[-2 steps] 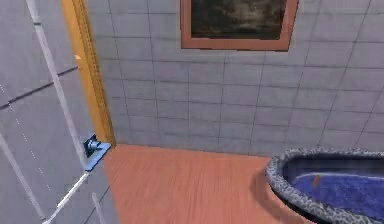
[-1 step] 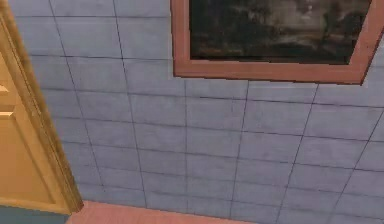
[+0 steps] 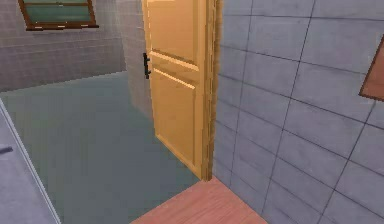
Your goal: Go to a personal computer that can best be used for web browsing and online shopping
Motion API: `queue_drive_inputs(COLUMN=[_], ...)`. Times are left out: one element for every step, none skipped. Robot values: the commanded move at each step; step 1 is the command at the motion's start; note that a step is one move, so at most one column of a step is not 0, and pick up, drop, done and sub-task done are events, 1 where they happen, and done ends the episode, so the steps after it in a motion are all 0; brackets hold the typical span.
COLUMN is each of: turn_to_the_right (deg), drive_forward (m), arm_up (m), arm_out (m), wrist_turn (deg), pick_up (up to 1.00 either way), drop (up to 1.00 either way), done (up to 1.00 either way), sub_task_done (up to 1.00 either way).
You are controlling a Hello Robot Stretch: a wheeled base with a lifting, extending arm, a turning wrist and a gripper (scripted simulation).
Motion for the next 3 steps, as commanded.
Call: queue_drive_inputs(turn_to_the_right=[-12.0,0.0,-18.0], drive_forward=[0.00,0.85,0.00], arm_up=[0.00,0.00,0.00], arm_out=[0.00,0.00,0.00], wrist_turn=[0.0,0.0,0.0], pick_up=[0.00,0.00,0.00], drop=[0.00,0.00,0.00], done=[0.00,0.00,0.00], sub_task_done=[0.00,0.00,0.00])
